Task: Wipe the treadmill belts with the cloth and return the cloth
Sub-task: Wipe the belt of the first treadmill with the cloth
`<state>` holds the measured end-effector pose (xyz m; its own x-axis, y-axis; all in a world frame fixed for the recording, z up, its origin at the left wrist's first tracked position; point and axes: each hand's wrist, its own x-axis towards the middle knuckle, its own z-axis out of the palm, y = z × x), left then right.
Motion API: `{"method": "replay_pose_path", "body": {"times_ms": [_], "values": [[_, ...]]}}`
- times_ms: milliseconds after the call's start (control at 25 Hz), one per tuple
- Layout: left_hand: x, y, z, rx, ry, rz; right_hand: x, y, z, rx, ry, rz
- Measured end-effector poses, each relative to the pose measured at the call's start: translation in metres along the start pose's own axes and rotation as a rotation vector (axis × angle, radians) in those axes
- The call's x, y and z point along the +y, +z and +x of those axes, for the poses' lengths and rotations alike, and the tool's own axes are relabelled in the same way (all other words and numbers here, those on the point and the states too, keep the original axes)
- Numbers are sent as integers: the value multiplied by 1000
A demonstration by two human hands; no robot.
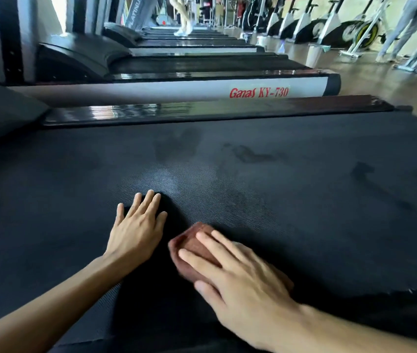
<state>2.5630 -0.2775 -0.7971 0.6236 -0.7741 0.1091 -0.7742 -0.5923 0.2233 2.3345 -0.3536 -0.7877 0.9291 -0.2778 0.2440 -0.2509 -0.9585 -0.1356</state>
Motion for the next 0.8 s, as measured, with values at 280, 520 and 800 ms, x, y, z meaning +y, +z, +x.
{"method": "replay_pose_path", "body": {"times_ms": [280, 520, 800], "values": [[38, 1, 15, 19, -47, -25, 115, -18, 30, -70, 281, -128], [52, 15, 4, 17, -26, 6, 69, -20, -22, -9, -21, 22], [56, 15, 11, 16, -60, 9, 152, -31, 10, -74, 379, -153]]}}
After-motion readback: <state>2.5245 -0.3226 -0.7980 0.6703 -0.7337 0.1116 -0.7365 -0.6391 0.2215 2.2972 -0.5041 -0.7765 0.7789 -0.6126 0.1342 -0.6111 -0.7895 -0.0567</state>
